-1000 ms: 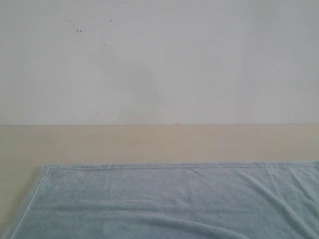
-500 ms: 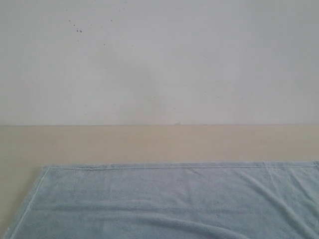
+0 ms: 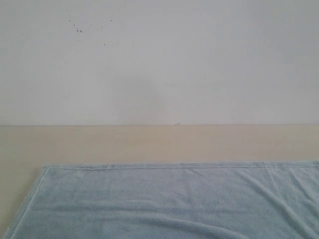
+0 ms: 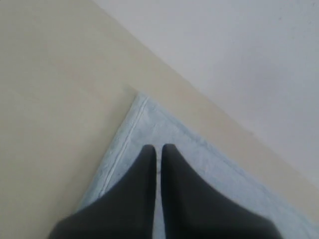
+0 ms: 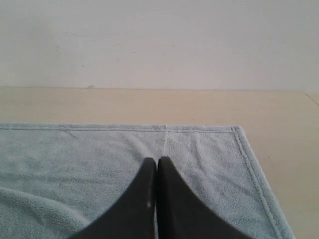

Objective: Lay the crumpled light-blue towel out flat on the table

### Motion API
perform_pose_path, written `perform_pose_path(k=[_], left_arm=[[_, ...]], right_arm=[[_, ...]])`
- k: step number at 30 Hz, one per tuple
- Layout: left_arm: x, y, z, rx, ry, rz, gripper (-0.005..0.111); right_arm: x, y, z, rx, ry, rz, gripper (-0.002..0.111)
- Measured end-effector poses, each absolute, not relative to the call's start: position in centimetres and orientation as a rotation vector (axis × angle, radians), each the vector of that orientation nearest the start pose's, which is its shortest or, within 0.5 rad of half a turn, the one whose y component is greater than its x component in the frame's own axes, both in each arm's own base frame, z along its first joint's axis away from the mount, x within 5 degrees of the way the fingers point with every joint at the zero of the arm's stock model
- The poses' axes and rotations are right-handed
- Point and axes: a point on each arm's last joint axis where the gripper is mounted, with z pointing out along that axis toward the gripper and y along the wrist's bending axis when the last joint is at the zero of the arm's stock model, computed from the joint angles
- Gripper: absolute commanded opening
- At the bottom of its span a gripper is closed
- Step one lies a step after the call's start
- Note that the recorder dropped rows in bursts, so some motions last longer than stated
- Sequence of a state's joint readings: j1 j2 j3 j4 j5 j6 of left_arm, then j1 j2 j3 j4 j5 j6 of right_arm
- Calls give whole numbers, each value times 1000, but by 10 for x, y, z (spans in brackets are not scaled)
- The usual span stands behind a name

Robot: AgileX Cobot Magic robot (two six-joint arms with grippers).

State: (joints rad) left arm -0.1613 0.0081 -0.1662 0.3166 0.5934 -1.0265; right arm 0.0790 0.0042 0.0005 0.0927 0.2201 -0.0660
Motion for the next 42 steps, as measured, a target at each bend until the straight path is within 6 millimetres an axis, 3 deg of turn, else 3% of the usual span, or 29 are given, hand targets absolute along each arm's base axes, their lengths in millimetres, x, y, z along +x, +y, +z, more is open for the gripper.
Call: perform_pose_path(k=[5, 10, 14, 21, 27, 42], left_arm=[[45, 2, 198, -380, 1916, -324, 4], [52, -3, 187, 6, 1853, -128, 4], [53, -4, 183, 199, 1828, -6, 4], [52, -9, 182, 219, 1826, -71, 4], [53, -11, 186, 392, 1749, 52, 4], [53, -11, 187, 408, 1742, 65, 4]], right_arm=[[56, 6, 193, -62, 1707, 94, 0], [56, 6, 193, -62, 1708, 94, 0], [56, 6, 193, -62, 1710, 94, 0], [56, 6, 193, -62, 1710, 94, 0], [56, 6, 193, -62, 1710, 94, 0], [56, 6, 193, -62, 1710, 94, 0]])
